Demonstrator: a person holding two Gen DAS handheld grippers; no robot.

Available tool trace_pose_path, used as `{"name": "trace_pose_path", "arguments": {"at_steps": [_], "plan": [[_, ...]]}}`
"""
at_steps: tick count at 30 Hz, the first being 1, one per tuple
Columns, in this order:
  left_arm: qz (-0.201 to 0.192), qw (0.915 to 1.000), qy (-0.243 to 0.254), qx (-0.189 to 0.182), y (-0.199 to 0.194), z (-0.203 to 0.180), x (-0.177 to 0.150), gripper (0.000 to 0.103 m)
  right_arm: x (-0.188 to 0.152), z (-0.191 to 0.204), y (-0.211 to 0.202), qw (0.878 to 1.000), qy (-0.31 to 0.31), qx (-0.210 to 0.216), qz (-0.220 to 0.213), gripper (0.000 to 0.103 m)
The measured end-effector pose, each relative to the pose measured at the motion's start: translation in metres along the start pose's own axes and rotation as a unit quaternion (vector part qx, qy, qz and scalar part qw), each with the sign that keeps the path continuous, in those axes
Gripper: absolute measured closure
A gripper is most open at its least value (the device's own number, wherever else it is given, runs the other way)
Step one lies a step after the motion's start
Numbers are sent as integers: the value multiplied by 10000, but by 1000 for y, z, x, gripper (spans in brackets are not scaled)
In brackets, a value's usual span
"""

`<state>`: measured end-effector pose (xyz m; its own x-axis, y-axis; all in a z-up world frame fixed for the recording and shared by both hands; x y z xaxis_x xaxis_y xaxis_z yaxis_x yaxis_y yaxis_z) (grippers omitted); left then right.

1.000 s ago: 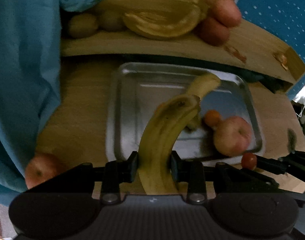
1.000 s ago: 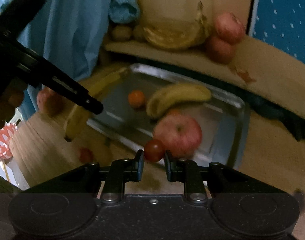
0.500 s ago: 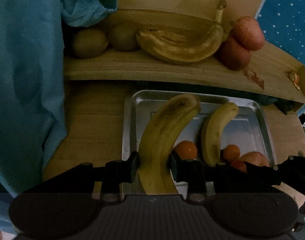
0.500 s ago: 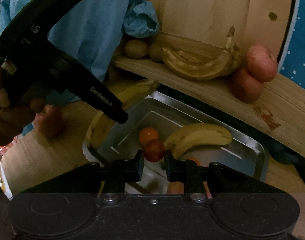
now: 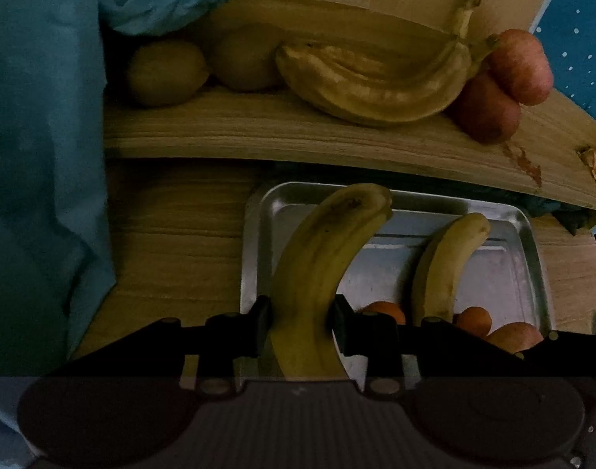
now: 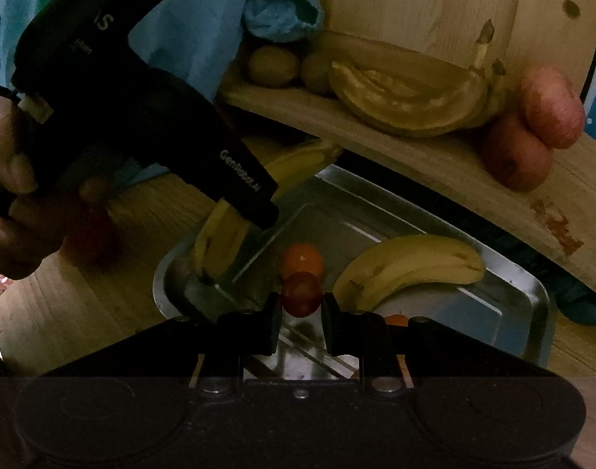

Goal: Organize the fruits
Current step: 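Lower and open the left gripper on the tray while the right gripper releases the tomato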

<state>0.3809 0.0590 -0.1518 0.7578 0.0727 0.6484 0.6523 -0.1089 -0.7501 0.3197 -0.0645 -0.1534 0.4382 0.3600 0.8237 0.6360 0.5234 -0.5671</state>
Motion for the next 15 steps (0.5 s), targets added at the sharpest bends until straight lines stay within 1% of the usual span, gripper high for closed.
{"name": "trace_pose_path", "arguments": {"at_steps": [9,15], "plan": [[155,9998,-33,-77,12,0,-2,66,-3,0,13,9998,97,73,180,80],[209,9997,-64,-97,15,-1,-4,66,-2,-2,17,9996,123,83,219,80]]}}
Point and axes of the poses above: each gripper's, at about its wrist camera, not at the fingertips, and y roughly the way its jaws point, z to its left, x to its top, the point moved 6 cm from there along y, roughly the way its jaws point, and after that the axes turned 15 degrees about -z, right-handed, at the moved point
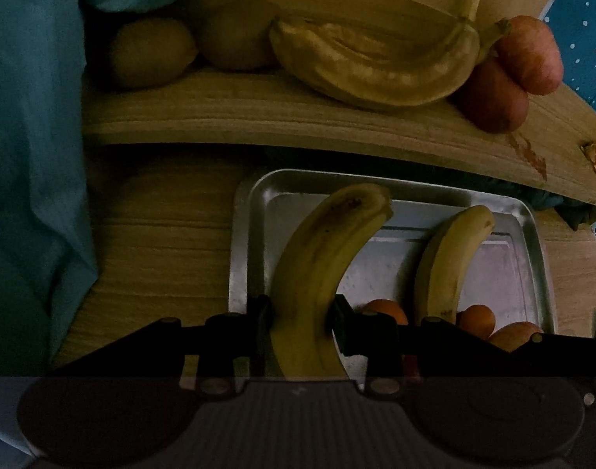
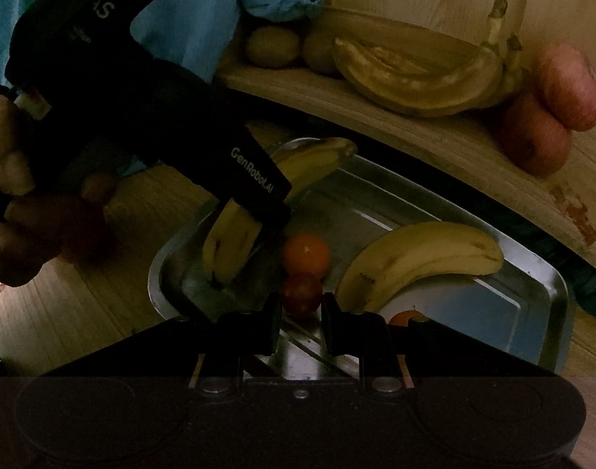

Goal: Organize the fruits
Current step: 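Lower and open the left gripper on the tray while the right gripper releases the tomato, then withdraw both grippers up and away from the tray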

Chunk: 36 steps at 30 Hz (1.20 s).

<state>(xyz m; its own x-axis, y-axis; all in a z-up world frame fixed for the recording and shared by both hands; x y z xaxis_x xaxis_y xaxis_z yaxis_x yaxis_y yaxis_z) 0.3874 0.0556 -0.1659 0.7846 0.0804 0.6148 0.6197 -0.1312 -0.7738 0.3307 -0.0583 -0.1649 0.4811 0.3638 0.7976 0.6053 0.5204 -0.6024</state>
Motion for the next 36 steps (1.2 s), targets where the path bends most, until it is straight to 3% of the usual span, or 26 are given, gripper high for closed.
{"name": "trace_pose_path", "arguments": {"at_steps": [9,17,23,25,31,36], "plan": [[9,10000,15,-1,3,-2,-1,66,-1,0,2,10000,44,13,51,78],[-277,9996,76,-3,-14,-4,5,61,0,2,-5,10000,-11,28,-16,61],[-590,9982,42,117,-39,-3,8,35,5,0,-27,9994,12,-91,-333,39],[-711,9973,45,199,-49,-3,8,21,7,0,-37,9988,55,-137,-464,28],[-942,9944,-49,467,-75,-5,0,8,3,-3,-63,9968,259,-298,-696,8],[-1100,9915,-225,659,-95,-6,-13,3,-3,-5,-84,9949,245,-428,-881,3]]}}
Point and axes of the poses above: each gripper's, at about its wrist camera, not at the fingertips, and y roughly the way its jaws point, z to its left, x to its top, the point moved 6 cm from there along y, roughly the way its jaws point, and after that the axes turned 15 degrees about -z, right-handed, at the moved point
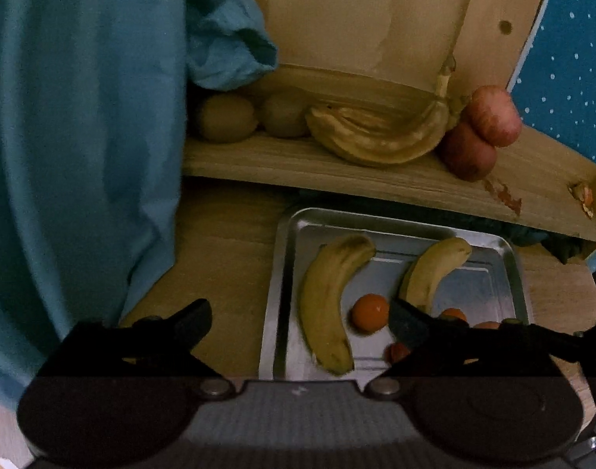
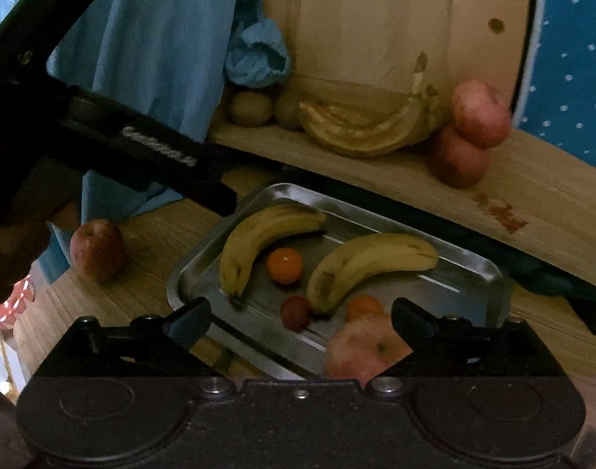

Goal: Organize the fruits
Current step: 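Withdraw both grippers up and away from the tray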

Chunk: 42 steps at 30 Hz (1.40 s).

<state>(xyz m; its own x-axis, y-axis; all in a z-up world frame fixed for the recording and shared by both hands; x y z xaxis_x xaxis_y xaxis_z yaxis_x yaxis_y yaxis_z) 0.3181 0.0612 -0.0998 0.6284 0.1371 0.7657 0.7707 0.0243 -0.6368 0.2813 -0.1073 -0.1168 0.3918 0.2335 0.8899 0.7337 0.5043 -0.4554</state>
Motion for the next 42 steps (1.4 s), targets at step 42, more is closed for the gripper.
{"name": "trace_pose_path", "arguments": {"at_steps": [42], "plan": [[289,9984,40,478,-163,-5,-153,0,-100,15,-193,9983,91,-560,121,1]]}}
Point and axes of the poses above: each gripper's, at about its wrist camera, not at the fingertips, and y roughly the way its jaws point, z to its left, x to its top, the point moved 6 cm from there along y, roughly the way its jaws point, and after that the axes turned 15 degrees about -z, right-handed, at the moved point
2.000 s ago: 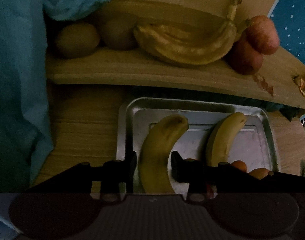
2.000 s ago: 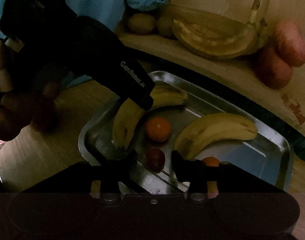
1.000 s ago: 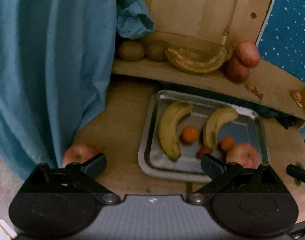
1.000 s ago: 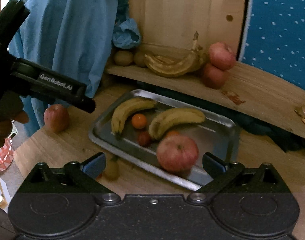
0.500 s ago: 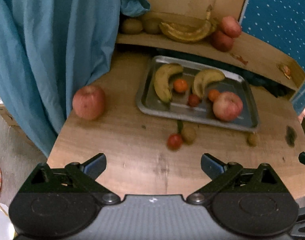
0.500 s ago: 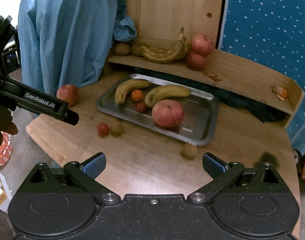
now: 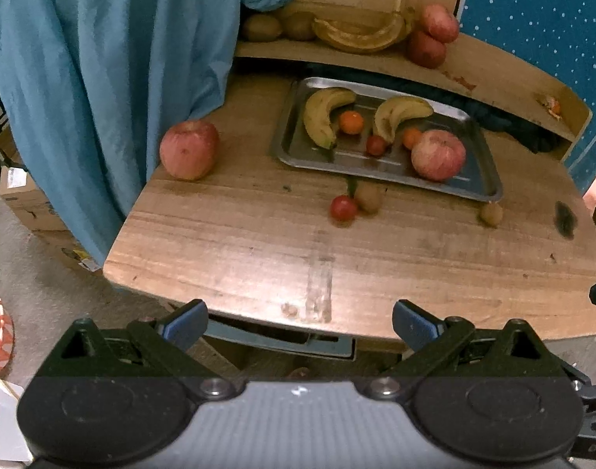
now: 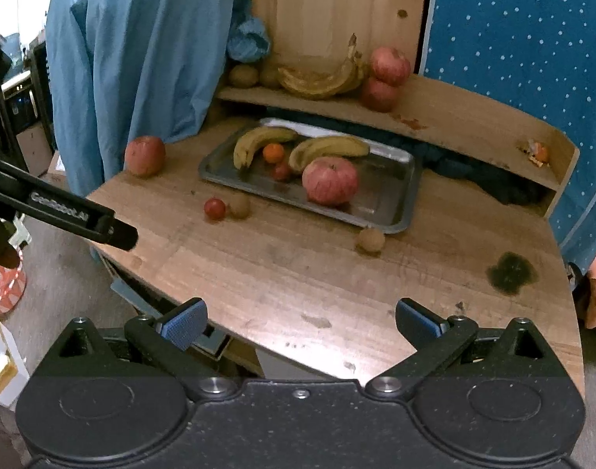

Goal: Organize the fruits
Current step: 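Withdraw both grippers up and away from the tray, then move the left gripper toward a cherry tomato while the right gripper moves toward a kiwi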

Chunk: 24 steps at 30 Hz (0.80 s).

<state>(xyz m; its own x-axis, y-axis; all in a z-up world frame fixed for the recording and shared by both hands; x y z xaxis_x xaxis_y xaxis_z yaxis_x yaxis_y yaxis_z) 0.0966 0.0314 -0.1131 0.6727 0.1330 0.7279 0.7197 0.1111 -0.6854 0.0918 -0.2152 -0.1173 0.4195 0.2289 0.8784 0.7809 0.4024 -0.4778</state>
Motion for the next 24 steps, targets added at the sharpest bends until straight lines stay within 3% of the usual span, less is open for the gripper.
{"name": "trace_pose_path", "arguments": {"at_steps": [10,24], "plan": [[195,9994,-3,292,-2,17,-3,0,-7,15,13,9993,-139,110,328,1],[376,9988,-149,276,35,43,20,0,17,33,71,9977,-377,338,446,1]]}}
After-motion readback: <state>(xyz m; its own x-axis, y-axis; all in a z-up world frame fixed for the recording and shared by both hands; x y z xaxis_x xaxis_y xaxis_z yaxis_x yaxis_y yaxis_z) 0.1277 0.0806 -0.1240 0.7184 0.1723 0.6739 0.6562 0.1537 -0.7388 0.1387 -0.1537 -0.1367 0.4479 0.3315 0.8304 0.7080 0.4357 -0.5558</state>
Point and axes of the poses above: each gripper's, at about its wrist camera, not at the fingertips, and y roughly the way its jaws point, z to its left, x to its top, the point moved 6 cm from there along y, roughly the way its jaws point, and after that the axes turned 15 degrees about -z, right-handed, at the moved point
